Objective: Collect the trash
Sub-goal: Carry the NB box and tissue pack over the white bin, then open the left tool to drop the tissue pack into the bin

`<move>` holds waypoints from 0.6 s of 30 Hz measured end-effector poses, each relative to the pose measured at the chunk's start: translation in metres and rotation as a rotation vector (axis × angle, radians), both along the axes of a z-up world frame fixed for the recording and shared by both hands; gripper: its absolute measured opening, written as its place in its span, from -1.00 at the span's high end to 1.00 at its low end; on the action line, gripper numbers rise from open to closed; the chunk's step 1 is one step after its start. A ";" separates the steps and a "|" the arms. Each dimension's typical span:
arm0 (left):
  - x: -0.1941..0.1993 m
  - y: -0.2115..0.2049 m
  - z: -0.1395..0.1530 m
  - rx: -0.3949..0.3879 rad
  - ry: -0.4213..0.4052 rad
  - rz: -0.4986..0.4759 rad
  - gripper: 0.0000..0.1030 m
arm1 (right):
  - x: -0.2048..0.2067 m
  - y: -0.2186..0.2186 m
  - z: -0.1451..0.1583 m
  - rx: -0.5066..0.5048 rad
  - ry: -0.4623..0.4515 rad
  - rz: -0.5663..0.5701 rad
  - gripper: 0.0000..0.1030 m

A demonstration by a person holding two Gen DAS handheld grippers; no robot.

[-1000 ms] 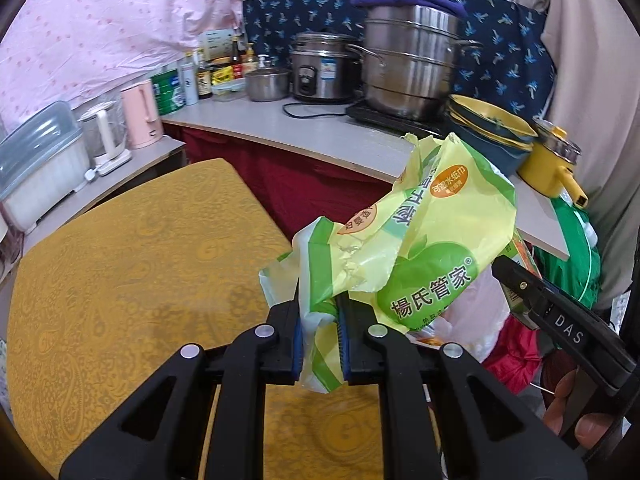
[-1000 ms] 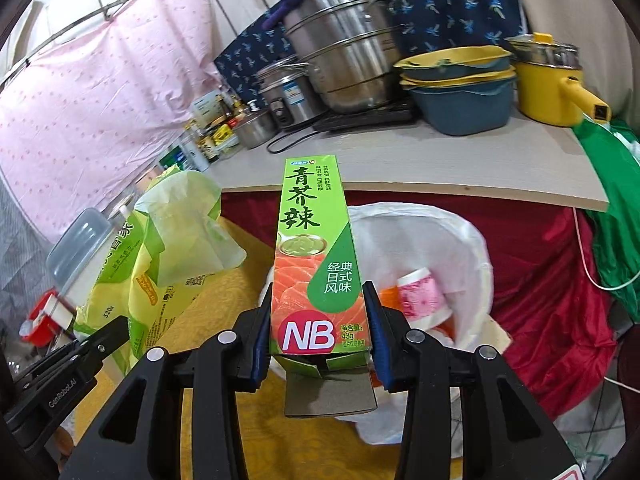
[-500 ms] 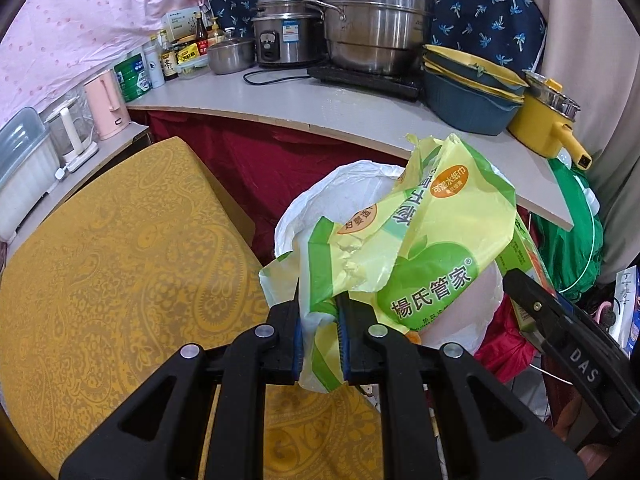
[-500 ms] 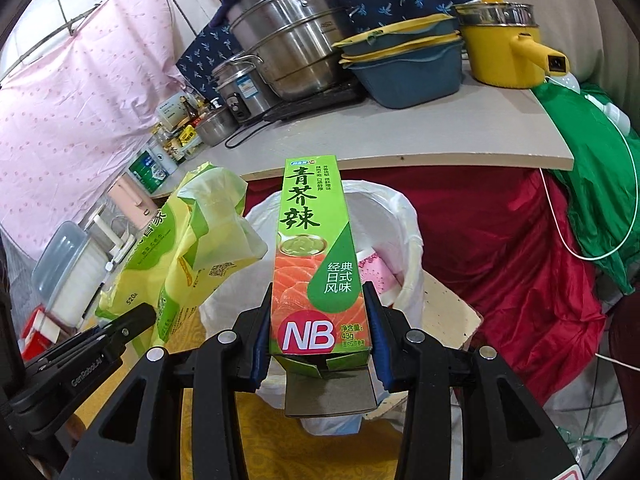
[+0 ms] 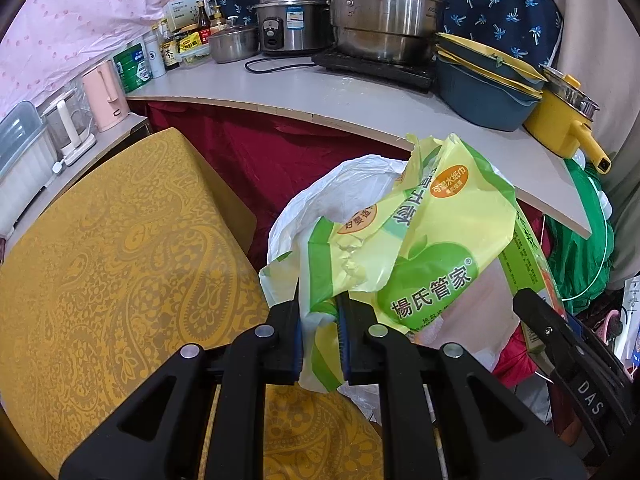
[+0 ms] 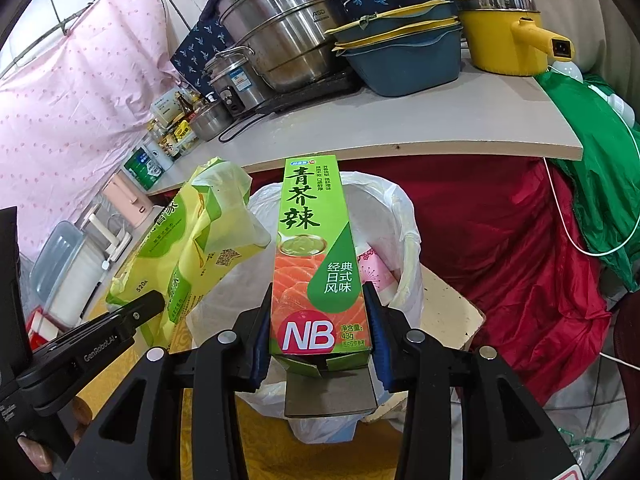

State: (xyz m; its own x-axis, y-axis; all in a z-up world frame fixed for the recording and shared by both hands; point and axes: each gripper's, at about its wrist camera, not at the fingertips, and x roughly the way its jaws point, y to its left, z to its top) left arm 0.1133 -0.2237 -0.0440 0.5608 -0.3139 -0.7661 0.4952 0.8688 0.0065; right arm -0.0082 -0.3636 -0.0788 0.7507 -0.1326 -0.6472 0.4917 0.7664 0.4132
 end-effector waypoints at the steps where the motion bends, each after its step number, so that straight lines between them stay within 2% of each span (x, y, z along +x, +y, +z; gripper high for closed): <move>1: 0.001 0.000 -0.001 0.001 0.001 0.002 0.75 | 0.000 0.000 0.000 0.001 0.000 0.000 0.24; 18: 0.022 -0.003 -0.013 0.012 0.034 0.051 0.74 | 0.009 0.004 -0.010 0.011 0.012 0.010 0.24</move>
State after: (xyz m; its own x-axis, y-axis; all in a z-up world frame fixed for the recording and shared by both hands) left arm 0.1354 -0.2270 -0.0575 0.5490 -0.2764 -0.7888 0.4508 0.8926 0.0010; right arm 0.0010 -0.3600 -0.0891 0.7439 -0.1176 -0.6579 0.4889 0.7669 0.4157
